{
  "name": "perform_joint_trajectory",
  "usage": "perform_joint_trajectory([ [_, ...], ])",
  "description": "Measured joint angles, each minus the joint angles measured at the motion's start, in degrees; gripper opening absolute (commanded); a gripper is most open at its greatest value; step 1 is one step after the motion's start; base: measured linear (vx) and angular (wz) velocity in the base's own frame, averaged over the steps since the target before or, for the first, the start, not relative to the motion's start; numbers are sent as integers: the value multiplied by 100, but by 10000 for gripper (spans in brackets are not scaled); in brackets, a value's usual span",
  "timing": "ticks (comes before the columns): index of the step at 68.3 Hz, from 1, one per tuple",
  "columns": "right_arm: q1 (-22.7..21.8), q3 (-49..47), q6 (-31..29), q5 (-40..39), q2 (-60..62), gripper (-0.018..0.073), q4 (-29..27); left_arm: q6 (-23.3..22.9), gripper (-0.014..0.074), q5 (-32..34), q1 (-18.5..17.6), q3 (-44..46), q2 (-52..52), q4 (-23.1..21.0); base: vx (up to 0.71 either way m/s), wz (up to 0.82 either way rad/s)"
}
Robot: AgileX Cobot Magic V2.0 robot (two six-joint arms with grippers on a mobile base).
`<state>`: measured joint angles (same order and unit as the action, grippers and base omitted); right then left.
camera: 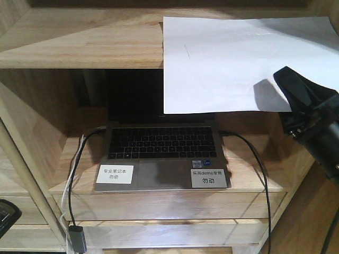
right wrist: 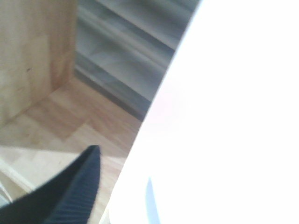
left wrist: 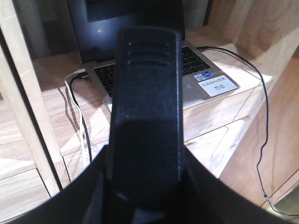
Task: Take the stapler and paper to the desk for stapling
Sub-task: 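Reach the right gripper to the white paper sheet edge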
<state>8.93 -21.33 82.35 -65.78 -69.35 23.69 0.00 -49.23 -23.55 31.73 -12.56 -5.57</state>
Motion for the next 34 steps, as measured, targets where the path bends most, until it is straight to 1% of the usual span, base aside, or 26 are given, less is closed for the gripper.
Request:
perform_joint_trajectory([
  [6,0,-60,76,0,-36,139,-5,0,-6,0,0,0,0,0,0,0],
  [9,0,-73,123,0,-36,36,-5,0,-6,0,0,0,0,0,0,0],
  [11,0,-79,152,0,-36,-15,-5,0,-6,0,0,0,0,0,0,0],
  [22,0,-89,325,0,51,-8,2,0,-6,0,0,0,0,0,0,0],
  [34,0,-89,356,0,381,-3,169,0,-6,0,0,0,0,0,0,0],
])
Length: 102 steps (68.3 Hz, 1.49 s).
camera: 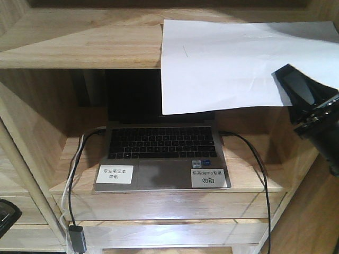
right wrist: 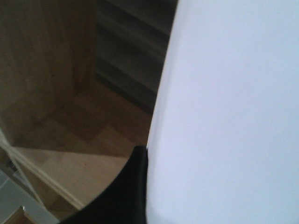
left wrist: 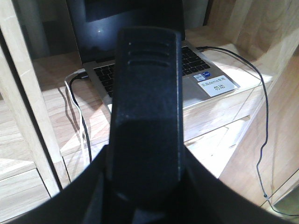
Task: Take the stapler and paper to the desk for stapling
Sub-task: 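Reach the right gripper to the white paper sheet edge, then grasp the white paper with the right gripper and pull it off the shelf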
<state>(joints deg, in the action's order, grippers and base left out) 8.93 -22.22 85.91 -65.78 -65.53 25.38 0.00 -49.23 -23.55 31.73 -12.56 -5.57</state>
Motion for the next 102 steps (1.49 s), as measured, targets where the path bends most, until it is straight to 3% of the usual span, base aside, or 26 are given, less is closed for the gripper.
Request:
perform_joint_trajectory([
  [14,6,135,5,-63,507,-3,350,0,-6,0,0,0,0,0,0,0],
  [30,17,1324,5,-59,1195,-2,-116,0,-6,0,0,0,0,0,0,0],
  [54,17,2283,5,-46,2359,-1,-193,0,-6,0,0,0,0,0,0,0],
  [102,17,2369,-12,-47,2815,-1,-293,0,-6,0,0,0,0,0,0,0],
])
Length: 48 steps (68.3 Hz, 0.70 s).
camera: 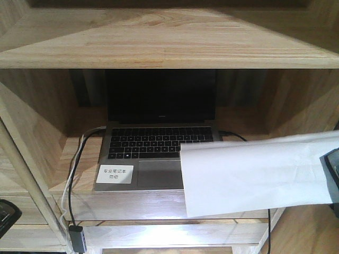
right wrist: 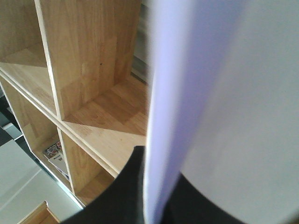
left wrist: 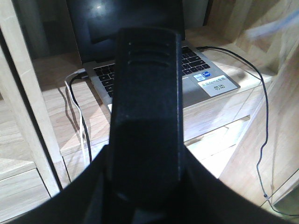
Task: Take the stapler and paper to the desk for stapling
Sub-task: 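Grasp the white paper with the right gripper and pull it off the shelf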
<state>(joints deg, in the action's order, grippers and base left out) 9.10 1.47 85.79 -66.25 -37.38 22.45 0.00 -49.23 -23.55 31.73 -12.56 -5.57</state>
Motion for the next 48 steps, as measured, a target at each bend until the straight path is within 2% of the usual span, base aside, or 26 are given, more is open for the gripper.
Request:
perform_joint_trajectory([
  [48,0,0,0,0,0,-1,0,0,-6,-6,0,0,0,0,0,0],
])
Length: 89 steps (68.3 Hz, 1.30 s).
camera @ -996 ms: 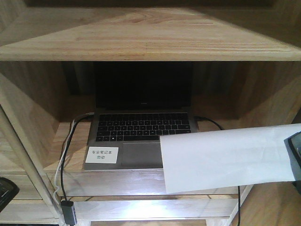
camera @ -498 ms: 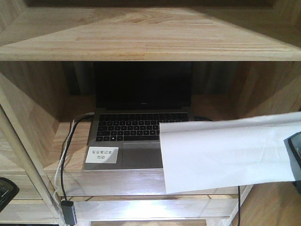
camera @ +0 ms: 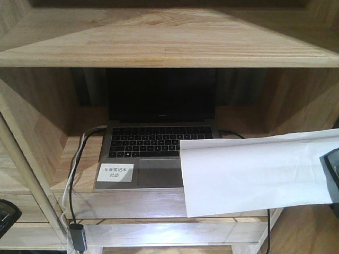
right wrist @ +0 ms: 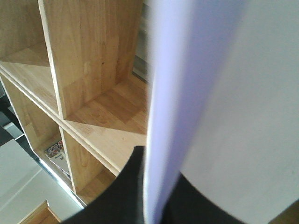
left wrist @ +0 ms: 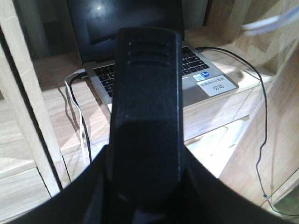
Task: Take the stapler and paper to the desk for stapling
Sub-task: 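Grasp the white paper with the right gripper and pull it off the shelf, then hold the paper and stapler while the base turns away from the shelf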
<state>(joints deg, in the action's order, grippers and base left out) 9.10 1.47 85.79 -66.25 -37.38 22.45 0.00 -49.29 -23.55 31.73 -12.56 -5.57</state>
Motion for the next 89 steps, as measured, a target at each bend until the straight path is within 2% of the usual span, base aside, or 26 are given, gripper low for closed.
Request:
perform_joint_trajectory([
  [89,0,0,0,0,0,-1,0,0,-6,4,0,0,0,0,-11,2],
])
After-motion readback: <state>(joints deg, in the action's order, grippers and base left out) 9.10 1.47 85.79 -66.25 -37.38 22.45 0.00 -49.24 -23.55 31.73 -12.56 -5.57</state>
